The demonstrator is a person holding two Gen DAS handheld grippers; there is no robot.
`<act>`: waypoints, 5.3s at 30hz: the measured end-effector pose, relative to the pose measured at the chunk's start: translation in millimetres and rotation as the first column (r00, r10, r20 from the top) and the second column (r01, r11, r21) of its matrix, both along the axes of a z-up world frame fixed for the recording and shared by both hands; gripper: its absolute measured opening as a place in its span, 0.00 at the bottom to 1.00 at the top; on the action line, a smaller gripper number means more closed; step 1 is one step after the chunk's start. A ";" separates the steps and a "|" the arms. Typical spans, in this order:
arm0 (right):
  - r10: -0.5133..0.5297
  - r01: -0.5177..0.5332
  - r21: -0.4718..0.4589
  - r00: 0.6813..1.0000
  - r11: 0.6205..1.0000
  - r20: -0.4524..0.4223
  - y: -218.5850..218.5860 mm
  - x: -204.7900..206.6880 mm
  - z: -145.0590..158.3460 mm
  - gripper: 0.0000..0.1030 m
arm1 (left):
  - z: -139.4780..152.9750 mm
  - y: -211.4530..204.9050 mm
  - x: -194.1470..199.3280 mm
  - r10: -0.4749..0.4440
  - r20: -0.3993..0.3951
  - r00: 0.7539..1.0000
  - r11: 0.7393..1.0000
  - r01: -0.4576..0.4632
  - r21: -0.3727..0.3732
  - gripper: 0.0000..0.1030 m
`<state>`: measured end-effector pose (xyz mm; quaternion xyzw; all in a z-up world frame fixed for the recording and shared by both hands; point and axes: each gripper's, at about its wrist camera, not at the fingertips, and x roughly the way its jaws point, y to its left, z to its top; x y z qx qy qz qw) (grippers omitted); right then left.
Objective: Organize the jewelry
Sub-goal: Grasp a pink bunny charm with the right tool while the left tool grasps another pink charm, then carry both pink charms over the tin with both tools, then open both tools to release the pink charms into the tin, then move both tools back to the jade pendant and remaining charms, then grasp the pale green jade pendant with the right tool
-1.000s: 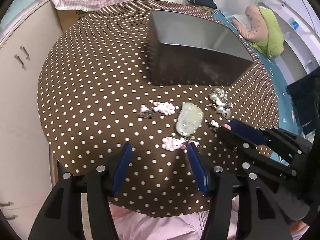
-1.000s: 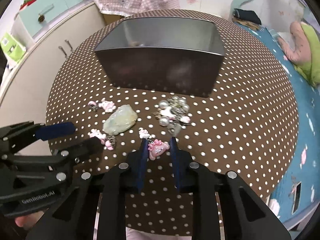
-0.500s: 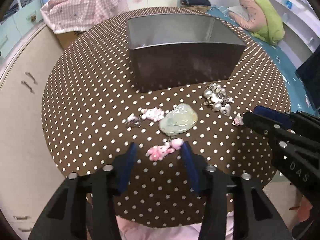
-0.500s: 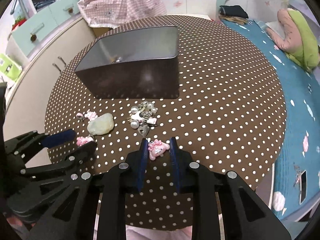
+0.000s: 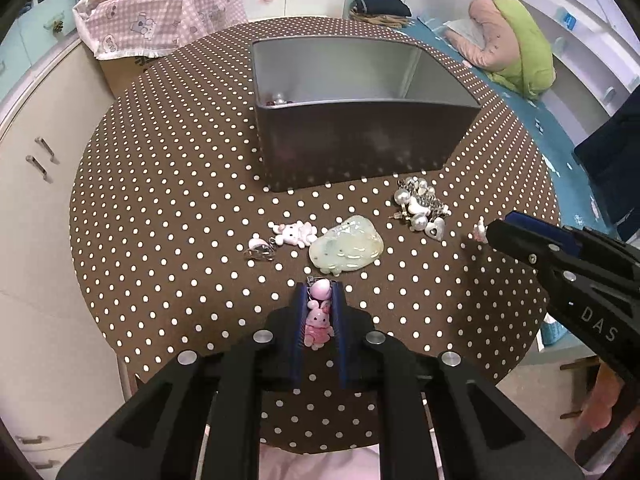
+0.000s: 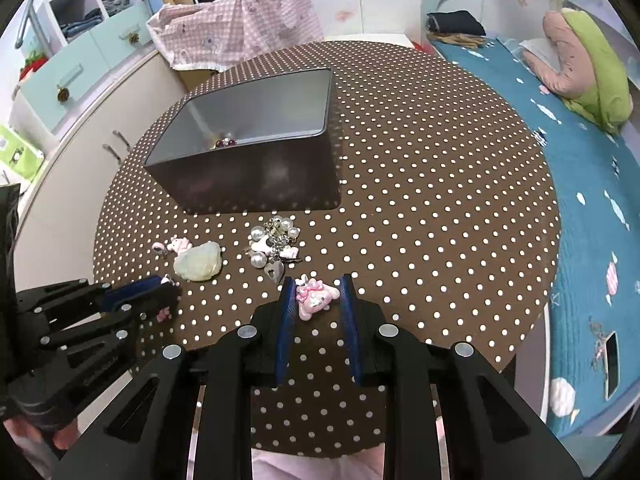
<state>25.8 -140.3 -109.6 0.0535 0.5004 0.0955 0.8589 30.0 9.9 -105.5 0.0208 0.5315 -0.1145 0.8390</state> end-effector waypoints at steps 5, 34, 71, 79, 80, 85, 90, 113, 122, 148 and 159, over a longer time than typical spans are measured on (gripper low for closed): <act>-0.010 0.010 -0.001 1.000 1.000 0.004 -3.3 -0.7 4.8 0.22 | 11.8 12.2 0.9 0.008 0.038 0.999 1.000 -0.008 -0.016 0.11; 0.015 -0.017 0.006 0.982 1.000 0.190 9.6 35.9 80.1 0.22 | 83.7 11.0 48.8 -0.041 0.206 0.978 0.997 0.053 -0.051 0.11; -0.026 0.043 -0.091 0.982 0.995 0.185 23.5 114.3 73.6 0.63 | 63.0 12.8 120.8 0.033 0.177 0.984 0.999 -0.025 -0.043 0.35; -0.036 0.050 -0.080 0.985 0.996 0.169 14.7 113.8 70.6 0.66 | 62.5 17.6 117.2 0.041 0.168 0.985 0.998 -0.034 -0.045 0.38; -0.035 0.049 -0.079 0.985 0.996 0.168 15.0 113.2 71.1 0.66 | 62.5 18.3 116.6 0.041 0.166 0.985 0.998 -0.034 -0.046 0.38; -0.034 0.049 -0.084 0.986 0.995 0.165 15.1 105.7 71.6 0.66 | 65.2 18.6 107.7 0.044 0.170 0.985 0.998 -0.036 -0.047 0.38; -0.032 0.046 -0.081 0.985 0.996 0.170 17.1 92.6 74.2 0.66 | 67.3 19.2 94.2 0.047 0.176 0.983 0.998 -0.040 -0.044 0.38; -0.003 0.011 -0.048 0.988 0.999 0.155 23.6 14.0 66.1 0.70 | 63.8 60.9 12.4 0.140 0.184 0.973 0.990 -0.137 -0.030 0.46; 0.066 -0.064 -0.055 0.997 0.996 0.049 55.2 3.4 32.9 0.70 | 39.7 84.0 4.9 0.171 0.125 0.977 0.985 -0.169 -0.030 0.46; 0.124 -0.135 -0.121 0.988 0.983 -0.092 115.7 37.4 -18.4 0.70 | 1.2 116.9 20.8 0.177 0.023 0.984 0.983 -0.176 -0.045 0.47; 0.133 -0.140 -0.144 0.989 0.980 -0.057 122.9 39.1 -17.7 0.42 | 4.7 112.7 28.6 0.131 0.012 0.991 0.986 -0.129 -0.102 0.47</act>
